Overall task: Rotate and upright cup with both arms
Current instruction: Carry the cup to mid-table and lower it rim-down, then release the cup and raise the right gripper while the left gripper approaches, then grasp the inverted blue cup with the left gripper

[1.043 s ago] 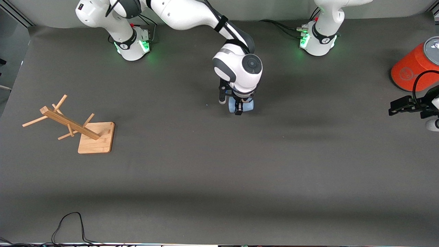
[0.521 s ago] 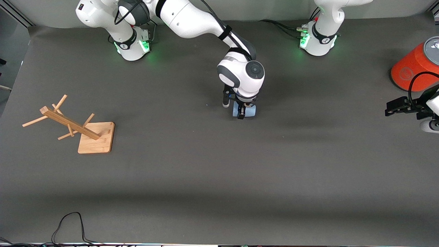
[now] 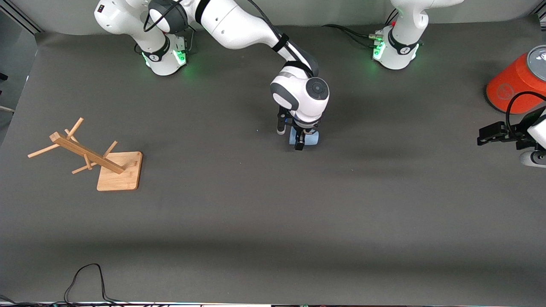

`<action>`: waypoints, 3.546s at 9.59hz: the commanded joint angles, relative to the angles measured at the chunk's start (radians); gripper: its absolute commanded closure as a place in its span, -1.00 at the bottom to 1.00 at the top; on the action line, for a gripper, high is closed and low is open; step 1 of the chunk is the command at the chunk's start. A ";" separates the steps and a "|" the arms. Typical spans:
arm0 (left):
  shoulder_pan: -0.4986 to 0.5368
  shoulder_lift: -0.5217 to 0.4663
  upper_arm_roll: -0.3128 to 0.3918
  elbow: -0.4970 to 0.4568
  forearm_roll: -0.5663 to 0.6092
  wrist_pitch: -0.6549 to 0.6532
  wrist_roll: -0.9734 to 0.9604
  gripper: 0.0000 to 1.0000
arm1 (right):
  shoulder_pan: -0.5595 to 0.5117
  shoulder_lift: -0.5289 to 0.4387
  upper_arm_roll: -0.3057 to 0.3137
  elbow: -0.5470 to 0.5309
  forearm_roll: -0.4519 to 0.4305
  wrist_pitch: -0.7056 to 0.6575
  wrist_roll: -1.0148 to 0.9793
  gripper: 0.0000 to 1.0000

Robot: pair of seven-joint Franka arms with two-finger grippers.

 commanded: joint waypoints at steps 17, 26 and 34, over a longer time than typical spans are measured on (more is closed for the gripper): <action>-0.633 0.417 0.004 0.134 0.132 0.242 -0.816 -1.00 | -0.596 -0.802 -0.004 -0.234 -0.002 -0.686 -1.486 -1.00; -0.884 0.795 0.003 0.426 0.303 0.188 -0.964 -0.89 | -1.040 -0.933 0.064 -0.408 -0.004 -0.459 -2.547 -1.00; -0.942 0.793 0.004 0.403 0.408 0.055 -0.676 1.00 | -1.081 -0.932 0.085 -0.402 -0.067 -0.390 -2.715 -1.00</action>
